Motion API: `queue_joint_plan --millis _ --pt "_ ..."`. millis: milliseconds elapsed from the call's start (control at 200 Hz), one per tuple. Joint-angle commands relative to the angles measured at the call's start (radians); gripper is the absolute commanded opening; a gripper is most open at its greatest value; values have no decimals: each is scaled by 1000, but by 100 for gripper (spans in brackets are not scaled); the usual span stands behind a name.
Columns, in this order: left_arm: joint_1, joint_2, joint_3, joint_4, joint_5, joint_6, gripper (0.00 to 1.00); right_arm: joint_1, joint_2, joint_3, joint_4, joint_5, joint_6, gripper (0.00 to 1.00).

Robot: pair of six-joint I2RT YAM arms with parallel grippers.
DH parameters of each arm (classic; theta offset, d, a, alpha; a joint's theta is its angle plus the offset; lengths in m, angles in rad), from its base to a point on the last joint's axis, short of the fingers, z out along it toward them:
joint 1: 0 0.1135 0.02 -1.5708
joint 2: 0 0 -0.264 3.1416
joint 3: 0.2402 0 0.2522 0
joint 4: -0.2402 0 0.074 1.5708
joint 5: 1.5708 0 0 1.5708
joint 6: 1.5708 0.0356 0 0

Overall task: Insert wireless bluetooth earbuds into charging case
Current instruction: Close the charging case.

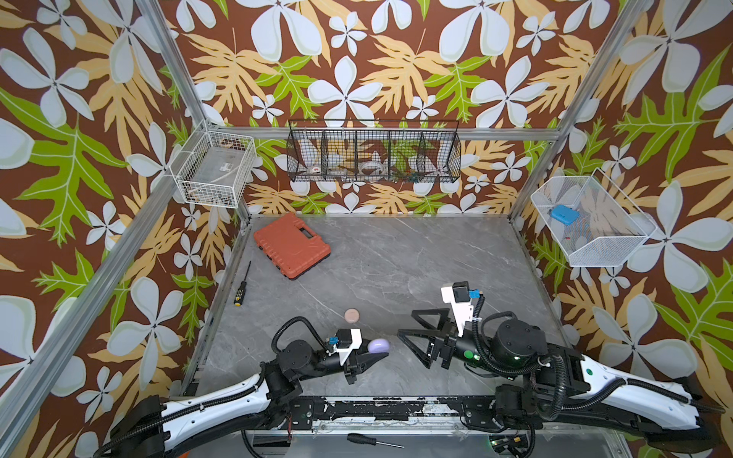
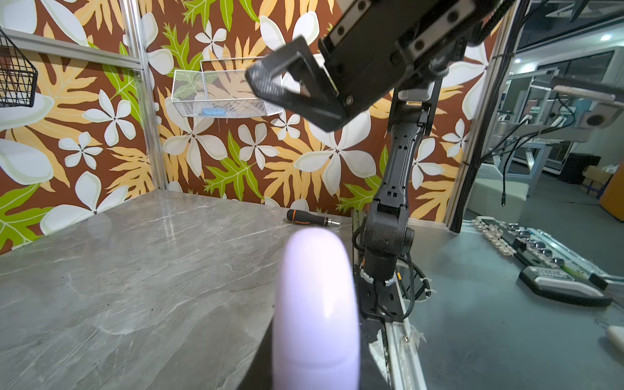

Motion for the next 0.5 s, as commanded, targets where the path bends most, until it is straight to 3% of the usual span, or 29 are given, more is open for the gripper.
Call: queue_joint_plan --millis 0,245,400,495 --pt "2 6 47 -46 -1 -67 0 -1 -11 2 -111 156 -4 97" --pt "1 24 121 -61 47 -210 0 -1 -47 -59 -40 11 -49 97" --pt "2 59 91 25 -4 -359 0 0 -94 -77 -67 62 -58 96" --pt "2 95 112 -18 -49 -475 0 0 -108 -75 -133 141 -32 96"
